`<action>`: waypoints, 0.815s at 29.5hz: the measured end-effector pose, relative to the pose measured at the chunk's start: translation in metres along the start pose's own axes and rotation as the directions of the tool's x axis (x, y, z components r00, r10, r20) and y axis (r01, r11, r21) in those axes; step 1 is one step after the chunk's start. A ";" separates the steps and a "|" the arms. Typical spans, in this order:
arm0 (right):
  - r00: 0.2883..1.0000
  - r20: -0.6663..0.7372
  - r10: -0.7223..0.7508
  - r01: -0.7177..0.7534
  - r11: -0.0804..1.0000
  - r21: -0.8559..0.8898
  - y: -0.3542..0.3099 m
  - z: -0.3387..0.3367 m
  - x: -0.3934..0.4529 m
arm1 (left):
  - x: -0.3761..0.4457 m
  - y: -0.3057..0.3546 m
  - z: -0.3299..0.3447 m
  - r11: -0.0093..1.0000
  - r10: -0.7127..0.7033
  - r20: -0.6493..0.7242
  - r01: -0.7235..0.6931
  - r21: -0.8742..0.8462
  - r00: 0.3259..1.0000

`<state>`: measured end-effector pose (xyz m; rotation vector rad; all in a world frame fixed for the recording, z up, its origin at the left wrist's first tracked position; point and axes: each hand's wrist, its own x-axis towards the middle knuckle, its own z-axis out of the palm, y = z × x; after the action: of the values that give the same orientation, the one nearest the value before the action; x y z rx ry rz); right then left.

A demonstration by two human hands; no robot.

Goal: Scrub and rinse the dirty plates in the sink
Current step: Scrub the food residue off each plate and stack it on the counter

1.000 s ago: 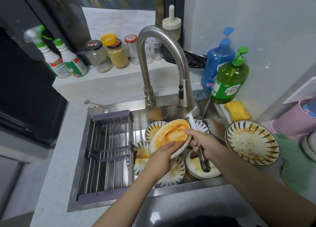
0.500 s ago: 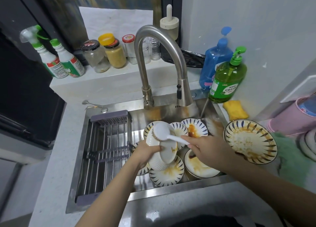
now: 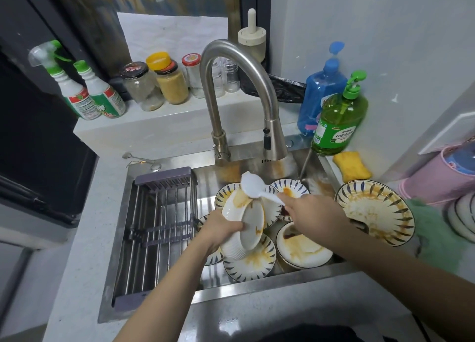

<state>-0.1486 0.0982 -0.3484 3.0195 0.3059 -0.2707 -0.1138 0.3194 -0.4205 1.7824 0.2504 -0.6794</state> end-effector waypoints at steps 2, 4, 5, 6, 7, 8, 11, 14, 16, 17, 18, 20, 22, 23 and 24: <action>0.996 -0.034 -0.088 0.089 0.995 0.039 -0.012 -0.003 -0.010 | 0.003 -0.001 -0.004 0.998 0.018 -0.039 -0.015 0.068 0.999; 0.991 -0.025 -0.132 0.133 0.990 0.038 -0.015 -0.006 -0.012 | 0.007 -0.004 -0.005 0.986 0.039 -0.056 -0.030 0.163 0.998; 0.994 -0.014 -0.111 0.111 0.994 0.014 -0.010 -0.005 -0.006 | 0.008 -0.004 -0.005 0.981 0.042 -0.059 -0.030 0.190 0.997; 0.998 0.003 -0.068 0.068 0.998 0.002 -0.005 -0.004 0.002 | 0.008 -0.003 -0.005 0.980 0.040 -0.057 -0.028 0.195 0.998; 1.000 0.010 -0.029 0.029 1.000 -0.006 -0.001 -0.004 0.006 | 0.007 -0.002 -0.004 0.981 0.041 -0.057 -0.029 0.189 0.998; 1.000 0.003 -0.007 0.007 1.000 -0.010 -0.002 -0.005 0.007 | 0.005 0.000 -0.004 0.983 0.043 -0.057 -0.032 0.182 0.997; 0.995 -0.049 -0.088 0.089 0.996 0.025 -0.017 -0.007 -0.007 | 0.005 0.001 -0.006 0.989 0.060 -0.068 -0.050 0.138 0.996; 0.995 -0.029 -0.094 0.094 0.995 0.016 -0.015 -0.005 -0.007 | 0.004 0.002 -0.010 0.987 0.078 -0.048 -0.071 0.142 0.996; 1.000 -0.001 0.012 -0.012 0.999 0.034 -0.003 -0.002 0.004 | 0.001 0.003 -0.010 0.991 0.078 -0.034 -0.074 0.112 0.996; 0.999 0.007 0.040 -0.040 0.998 0.041 0.000 -0.001 0.004 | 0.000 0.003 -0.008 0.995 0.074 -0.029 -0.072 0.075 0.997; 0.999 0.001 0.037 -0.037 0.998 0.056 -0.003 -0.002 0.003 | -0.001 0.003 -0.008 0.997 0.070 -0.038 -0.069 0.033 0.997; 0.999 -0.021 -0.049 0.051 0.994 0.095 -0.016 -0.006 -0.009 | 0.000 0.003 -0.010 0.996 0.059 -0.070 -0.063 -0.063 0.996; 0.996 -0.024 -0.089 0.091 0.989 0.112 -0.021 -0.008 -0.016 | 0.000 0.005 -0.012 0.991 0.044 -0.067 -0.052 -0.123 0.997; 0.998 -0.015 -0.063 0.064 0.992 0.107 -0.015 -0.006 -0.010 | -0.001 0.005 -0.012 0.989 0.042 -0.056 -0.049 -0.143 0.998; 1.000 0.016 -0.010 0.008 0.992 0.122 -0.006 -0.004 -0.003 | -0.002 0.006 -0.012 0.987 0.037 -0.049 -0.045 -0.157 0.998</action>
<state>-0.1520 0.1038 -0.3448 3.1350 0.3121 -0.3273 -0.1084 0.3292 -0.4122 1.6486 0.2899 -0.5739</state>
